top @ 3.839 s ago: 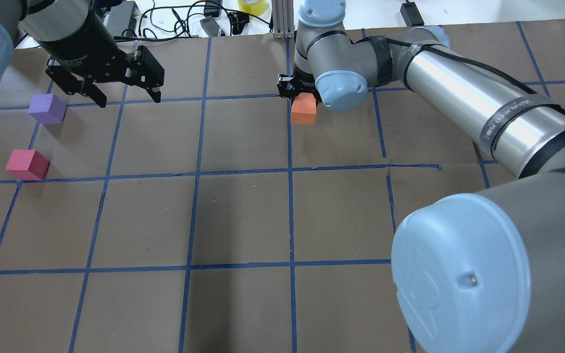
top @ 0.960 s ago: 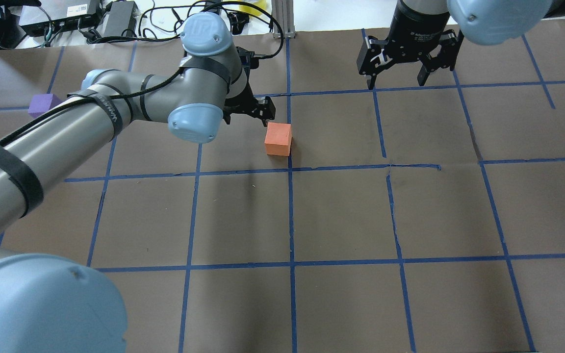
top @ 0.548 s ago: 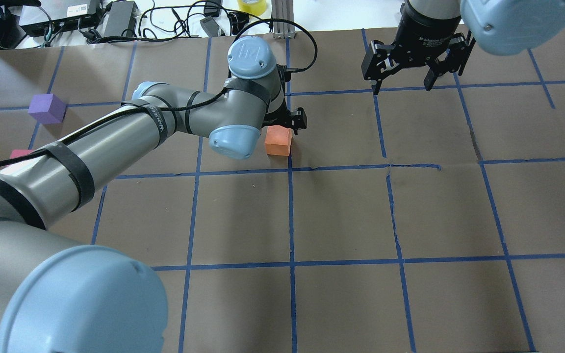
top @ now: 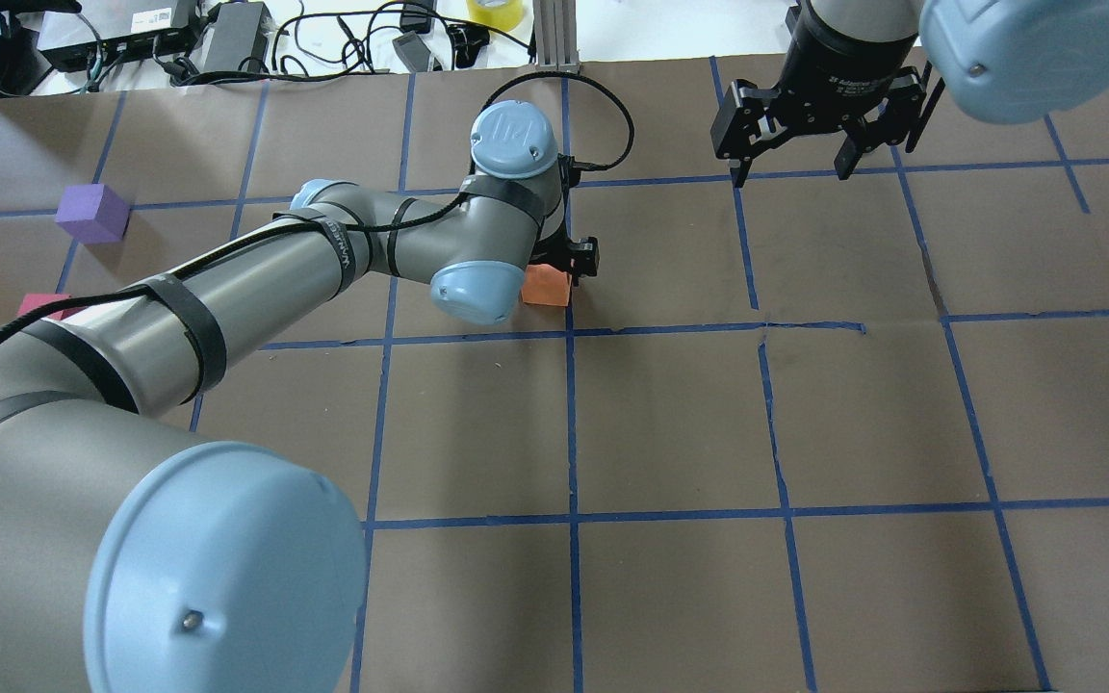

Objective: Arrange blocks in a line
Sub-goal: 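Grasp the orange cube with the left gripper while the right arm withdraws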

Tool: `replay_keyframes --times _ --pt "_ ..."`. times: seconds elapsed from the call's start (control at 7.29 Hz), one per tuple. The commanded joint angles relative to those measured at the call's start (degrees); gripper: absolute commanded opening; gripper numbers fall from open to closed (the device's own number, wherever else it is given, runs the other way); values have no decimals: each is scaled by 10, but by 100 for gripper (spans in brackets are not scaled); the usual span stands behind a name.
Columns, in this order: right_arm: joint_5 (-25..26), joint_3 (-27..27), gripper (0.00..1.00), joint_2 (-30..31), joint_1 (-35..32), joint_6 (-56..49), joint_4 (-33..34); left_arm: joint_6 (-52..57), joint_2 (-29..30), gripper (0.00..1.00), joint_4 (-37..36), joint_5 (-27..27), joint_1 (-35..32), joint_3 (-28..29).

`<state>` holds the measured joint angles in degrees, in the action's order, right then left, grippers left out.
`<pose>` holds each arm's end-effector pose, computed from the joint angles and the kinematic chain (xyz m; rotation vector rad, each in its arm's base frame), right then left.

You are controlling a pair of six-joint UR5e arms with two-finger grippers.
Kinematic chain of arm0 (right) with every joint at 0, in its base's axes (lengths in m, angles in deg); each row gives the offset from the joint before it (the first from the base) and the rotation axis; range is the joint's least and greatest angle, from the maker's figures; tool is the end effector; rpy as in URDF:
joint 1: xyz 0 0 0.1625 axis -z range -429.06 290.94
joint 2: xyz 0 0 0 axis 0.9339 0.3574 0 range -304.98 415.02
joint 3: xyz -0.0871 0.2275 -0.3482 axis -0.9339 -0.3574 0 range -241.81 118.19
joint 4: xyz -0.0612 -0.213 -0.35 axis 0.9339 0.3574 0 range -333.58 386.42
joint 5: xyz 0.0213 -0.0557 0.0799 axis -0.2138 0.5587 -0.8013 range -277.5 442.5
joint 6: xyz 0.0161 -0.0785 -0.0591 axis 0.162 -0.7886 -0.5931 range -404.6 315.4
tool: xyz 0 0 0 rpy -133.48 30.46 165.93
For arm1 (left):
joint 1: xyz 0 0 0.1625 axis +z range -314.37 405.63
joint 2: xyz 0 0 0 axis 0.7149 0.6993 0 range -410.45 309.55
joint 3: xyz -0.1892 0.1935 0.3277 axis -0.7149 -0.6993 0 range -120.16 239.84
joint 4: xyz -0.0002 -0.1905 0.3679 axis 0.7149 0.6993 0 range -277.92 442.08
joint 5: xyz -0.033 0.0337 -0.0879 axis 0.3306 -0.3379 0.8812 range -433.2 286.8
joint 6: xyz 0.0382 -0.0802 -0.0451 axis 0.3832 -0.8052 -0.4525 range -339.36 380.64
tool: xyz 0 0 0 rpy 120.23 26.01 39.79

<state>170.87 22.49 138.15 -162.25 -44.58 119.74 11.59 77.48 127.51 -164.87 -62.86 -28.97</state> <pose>0.1663 -0.5379 0.4806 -0.0871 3.1105 -0.0570 -0.3419 -0.6111 0.1780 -0.2546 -3.1194 0.2187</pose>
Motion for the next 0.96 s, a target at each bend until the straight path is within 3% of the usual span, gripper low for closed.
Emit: replay_keyframes --times 0.0,0.27,0.82 --pt "-2 1 100 3 1 0 2 2 0 23 0 -12 0 12" --pt "-2 1 100 3 -1 1 1 -8 -15 0 1 -18 13 13" --pt "2 6 100 27 -1 -2 -9 27 -39 0 21 -12 256 18"
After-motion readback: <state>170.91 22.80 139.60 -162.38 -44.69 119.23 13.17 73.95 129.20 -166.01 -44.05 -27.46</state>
